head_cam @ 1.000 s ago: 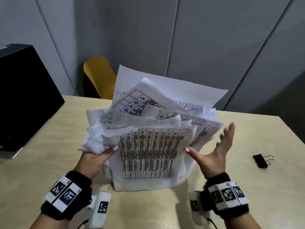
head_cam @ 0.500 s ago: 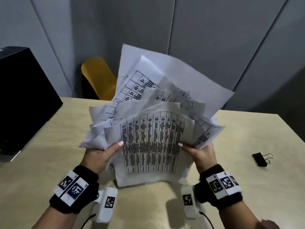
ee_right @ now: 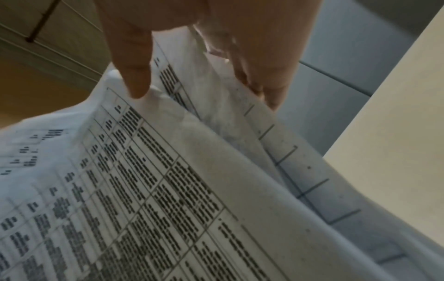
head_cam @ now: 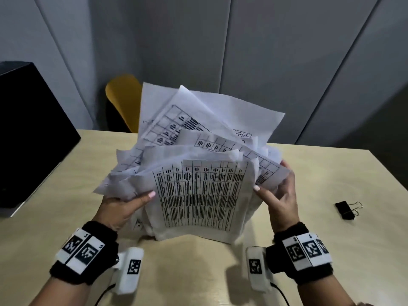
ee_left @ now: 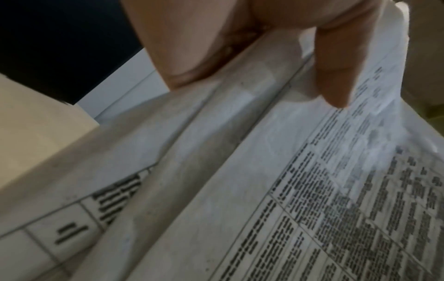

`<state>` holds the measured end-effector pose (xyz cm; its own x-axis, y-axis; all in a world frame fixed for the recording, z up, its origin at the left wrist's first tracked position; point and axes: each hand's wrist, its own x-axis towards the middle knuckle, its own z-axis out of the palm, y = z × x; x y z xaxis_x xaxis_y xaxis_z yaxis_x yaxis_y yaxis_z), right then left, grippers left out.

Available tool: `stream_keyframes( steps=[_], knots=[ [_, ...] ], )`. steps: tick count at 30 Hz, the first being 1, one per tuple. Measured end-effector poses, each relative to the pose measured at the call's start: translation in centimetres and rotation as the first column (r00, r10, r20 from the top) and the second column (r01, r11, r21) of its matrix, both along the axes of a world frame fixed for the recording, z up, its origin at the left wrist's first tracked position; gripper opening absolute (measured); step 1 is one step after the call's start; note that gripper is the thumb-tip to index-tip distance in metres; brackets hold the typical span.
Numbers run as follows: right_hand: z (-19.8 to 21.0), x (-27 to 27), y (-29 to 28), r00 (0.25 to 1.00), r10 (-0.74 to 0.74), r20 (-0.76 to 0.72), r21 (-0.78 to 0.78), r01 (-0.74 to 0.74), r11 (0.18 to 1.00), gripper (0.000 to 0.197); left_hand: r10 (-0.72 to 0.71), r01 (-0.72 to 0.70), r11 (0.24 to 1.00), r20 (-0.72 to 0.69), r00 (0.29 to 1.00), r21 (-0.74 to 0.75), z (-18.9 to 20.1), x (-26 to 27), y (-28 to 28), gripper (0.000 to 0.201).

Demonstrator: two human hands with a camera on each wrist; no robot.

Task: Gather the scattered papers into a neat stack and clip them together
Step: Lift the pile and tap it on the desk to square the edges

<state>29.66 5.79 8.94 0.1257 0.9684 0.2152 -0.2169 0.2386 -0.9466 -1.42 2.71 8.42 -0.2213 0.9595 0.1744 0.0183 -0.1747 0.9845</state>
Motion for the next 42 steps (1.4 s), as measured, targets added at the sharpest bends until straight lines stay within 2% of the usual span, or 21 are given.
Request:
stream_keyframes(
  steps=[1,3,6,8,13,15,18,22,24,26,29,31,32,34,35,36,39,40,42],
  knots=[
    [-0.4,0.0,0.0,1.0,-0.012,-0.01,0.001,0.012,1.0,0.076,0.001,-0.001,1.0,-0.012,1.0,-0.003,-0.1,-0.1,0.0,0.071],
    [-1.3,0.0,-0.1,0.996,-0.084,-0.023,-0.002,0.084,0.996,0.062,0.008,-0.008,1.0,-0.031,0.999,-0.013,-0.2,-0.1,0.0,0.057],
    [-2.4,0.0,-0.3,0.965,-0.263,-0.017,-0.001,0.263,0.965,0.047,0.035,-0.036,0.999,-0.032,0.999,-0.038,-0.6,-0.3,0.1,0.038],
    [-2.4,0.1,-0.4,0.946,-0.318,-0.057,-0.016,0.318,0.948,0.047,0.048,-0.049,0.997,-0.027,0.999,-0.056,-0.9,-0.7,0.2,0.035],
    [-1.4,0.5,-0.1,0.92,-0.383,-0.089,0.061,0.389,0.919,0.046,0.021,-0.021,1.0,-0.015,1.0,-0.01,-1.2,-0.8,0.4,0.029],
    [-1.0,0.7,0.2,0.922,-0.376,-0.092,0.097,0.384,0.918,0.048,0.003,-0.003,1.0,-0.023,1.0,0.004,-1.2,-0.9,0.3,0.027],
    [0.0,0.9,0.5,0.927,-0.361,-0.102,0.167,0.374,0.912,0.039,-0.02,0.02,1.0,-0.014,1.0,0.008,-0.9,-0.9,0.3,0.036],
    [1.4,0.7,0.5,0.976,-0.215,-0.041,0.21,0.219,0.953,0.035,-0.036,0.037,0.999,-0.022,0.999,0.012,-1.2,-1.0,0.3,0.045],
    [1.6,0.8,0.7,0.992,-0.128,-0.002,0.182,0.127,0.975,0.041,-0.017,0.017,1.0,0.017,1.0,0.01,-1.4,-0.9,0.4,0.031],
    [1.1,1.0,1.0,0.996,-0.069,0.054,0.116,0.062,0.991,0.05,0.019,-0.018,1.0,0.03,0.999,-0.011,-1.5,-0.8,0.4,0.03],
    [-1.0,1.4,1.3,0.987,-0.043,0.157,-0.042,0.051,0.998,0.057,0.049,-0.048,0.999,0.053,0.997,-0.021,-1.6,-0.9,0.3,0.031],
    [-2.8,1.5,1.2,0.955,0.012,0.296,-0.153,0.035,0.988,0.05,0.032,-0.032,0.999,0.091,0.995,-0.007,-1.8,-1.2,0.4,0.031],
    [-3.8,1.3,1.0,0.916,0.058,0.396,-0.205,0.027,0.978,0.046,0.022,-0.022,1.0,0.104,0.994,0.001,-1.9,-1.5,0.5,0.034],
    [-5.6,0.8,0.6,0.794,0.15,0.589,-0.276,0.023,0.961,0.037,0.008,-0.007,1.0,0.113,0.994,-0.006,-2.0,-1.6,0.4,0.038],
    [-6.1,0.5,0.4,0.744,0.144,0.653,-0.265,0.046,0.963,0.033,0.011,-0.009,1.0,0.114,0.993,-0.02,-1.8,-1.6,0.4,0.038],
    [-6.1,0.2,0.2,0.724,0.091,0.684,-0.217,0.082,0.973,0.031,0.009,-0.008,1.0,0.108,0.994,-0.016,-1.8,-1.6,0.4,0.039],
    [-4.6,-0.4,0.3,0.767,-0.082,0.636,-0.069,0.163,0.984,0.036,0.007,-0.006,1.0,0.106,0.994,-0.012,-1.9,-1.6,0.3,0.062],
    [-4.1,-0.7,0.3,0.773,-0.07,0.631,-0.07,0.147,0.987,0.038,0.005,-0.004,1.0,0.101,0.995,-0.009,-2.1,-1.7,0.4,0.064],
    [-4.0,-1.5,0.1,0.738,0.046,0.673,-0.16,0.084,0.984,0.034,-0.014,0.015,1.0,0.12,0.993,-0.004,-2.1,-1.8,0.4,0.056]
  ],
)
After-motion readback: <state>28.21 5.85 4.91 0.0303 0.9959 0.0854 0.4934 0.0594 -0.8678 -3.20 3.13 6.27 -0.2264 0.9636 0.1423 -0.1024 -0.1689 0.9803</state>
